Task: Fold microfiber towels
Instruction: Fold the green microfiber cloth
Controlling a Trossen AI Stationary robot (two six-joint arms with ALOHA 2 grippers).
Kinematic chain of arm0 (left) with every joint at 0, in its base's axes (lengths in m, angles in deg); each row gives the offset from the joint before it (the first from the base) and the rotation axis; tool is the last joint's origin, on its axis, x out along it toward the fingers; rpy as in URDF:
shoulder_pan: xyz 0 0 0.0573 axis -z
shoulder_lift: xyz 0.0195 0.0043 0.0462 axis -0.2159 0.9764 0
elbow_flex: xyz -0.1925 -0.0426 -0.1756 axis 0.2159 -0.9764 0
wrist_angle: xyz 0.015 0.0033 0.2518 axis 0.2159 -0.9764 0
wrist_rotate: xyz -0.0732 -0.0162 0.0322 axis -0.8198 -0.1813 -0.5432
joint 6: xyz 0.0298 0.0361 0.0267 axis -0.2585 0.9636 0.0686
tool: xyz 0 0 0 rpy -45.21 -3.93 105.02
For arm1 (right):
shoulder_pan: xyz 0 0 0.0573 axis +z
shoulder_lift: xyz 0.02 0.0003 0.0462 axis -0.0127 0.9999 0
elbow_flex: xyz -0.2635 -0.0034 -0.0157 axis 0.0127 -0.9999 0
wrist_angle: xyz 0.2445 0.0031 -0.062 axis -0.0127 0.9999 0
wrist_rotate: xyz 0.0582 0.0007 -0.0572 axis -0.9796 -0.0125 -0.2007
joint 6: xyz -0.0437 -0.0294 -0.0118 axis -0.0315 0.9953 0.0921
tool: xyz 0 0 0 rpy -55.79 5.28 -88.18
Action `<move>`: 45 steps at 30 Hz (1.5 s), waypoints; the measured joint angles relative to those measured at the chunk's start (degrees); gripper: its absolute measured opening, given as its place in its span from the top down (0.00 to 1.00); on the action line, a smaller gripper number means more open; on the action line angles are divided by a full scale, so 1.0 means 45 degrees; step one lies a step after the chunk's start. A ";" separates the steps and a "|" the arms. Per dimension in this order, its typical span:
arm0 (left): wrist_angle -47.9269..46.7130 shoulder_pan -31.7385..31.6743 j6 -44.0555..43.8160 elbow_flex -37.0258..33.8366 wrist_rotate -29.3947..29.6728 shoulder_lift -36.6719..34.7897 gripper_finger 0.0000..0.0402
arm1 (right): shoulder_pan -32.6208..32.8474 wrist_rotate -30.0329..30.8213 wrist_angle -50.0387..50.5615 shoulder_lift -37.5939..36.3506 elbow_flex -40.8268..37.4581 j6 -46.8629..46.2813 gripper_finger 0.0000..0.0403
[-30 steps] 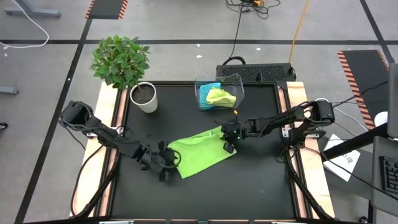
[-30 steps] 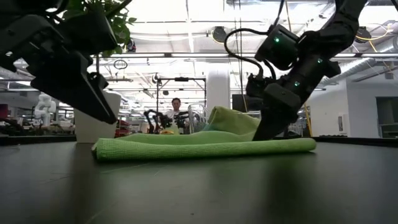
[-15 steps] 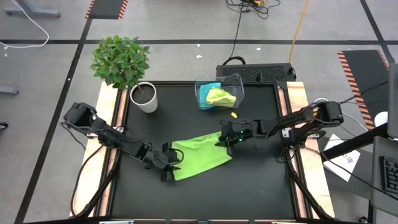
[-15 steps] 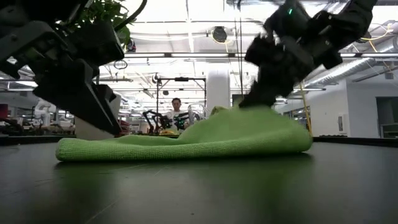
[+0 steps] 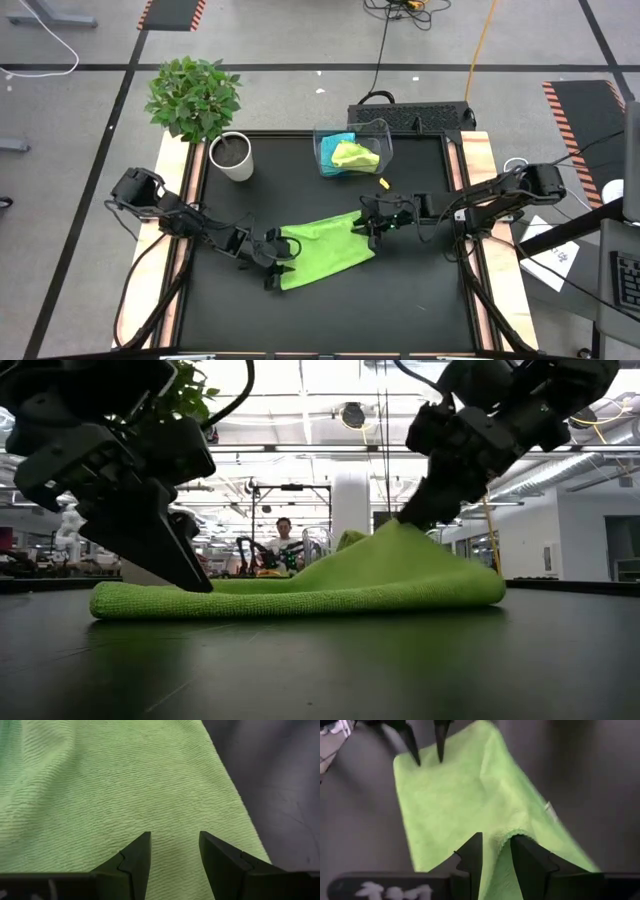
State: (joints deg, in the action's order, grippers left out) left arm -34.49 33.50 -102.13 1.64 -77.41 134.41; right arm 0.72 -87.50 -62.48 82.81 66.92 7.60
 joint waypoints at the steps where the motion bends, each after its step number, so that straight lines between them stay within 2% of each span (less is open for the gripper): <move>1: -0.0037 -0.0079 0.0024 0.0000 -0.0005 0.0000 0.58 | 0.0102 0.0043 0.0209 0.0000 0.0005 -0.0219 0.77; 8: -0.0749 -0.0651 0.0025 0.0005 0.0002 -0.0005 0.58 | 0.0735 0.2603 0.2672 0.0005 0.0005 -0.1578 0.77; 13: -0.0918 -0.0920 0.0066 0.0015 -0.0097 -0.0015 0.58 | 0.1181 0.2653 0.1292 0.0004 0.0005 -0.1180 0.78; 17: -0.1446 -0.1103 0.0183 0.0044 -0.0094 -0.0040 0.58 | 0.1628 0.1854 -0.0088 -0.0005 0.0005 -0.0420 0.78; 23: -0.1822 -0.1266 0.0662 0.0053 -0.0091 -0.0053 0.58 | 0.2117 0.0590 -0.0069 0.0375 -0.0205 -0.0420 0.78; 26: -0.1801 -0.1326 0.1057 0.0049 -0.0097 -0.0049 0.58 | 0.2222 0.0568 -0.0147 0.0971 -0.0433 -0.0533 0.78; 33: -0.1691 -0.1643 0.0985 0.0029 -0.0207 -0.0039 0.58 | 0.2206 0.0502 -0.0594 0.2898 -0.0501 -0.1496 0.78; 36: -0.1722 -0.1765 0.0962 0.0029 -0.0233 -0.0038 0.58 | 0.2268 -0.0102 -0.0873 0.3614 -0.0476 -0.2392 0.78; 42: -0.2278 -0.2243 0.0934 0.0044 -0.0205 -0.0039 0.58 | 0.3179 -0.1694 -0.3385 0.4847 -0.0501 -0.3763 0.78; 45: -0.2870 -0.2472 0.0963 0.0044 -0.0183 -0.0052 0.58 | 0.3676 -0.1553 -0.4152 0.5066 -0.0510 -0.3740 0.79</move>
State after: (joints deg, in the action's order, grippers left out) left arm -47.40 22.37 -97.79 1.84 -78.23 134.18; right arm 17.26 -94.49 -81.16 105.61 64.62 -9.23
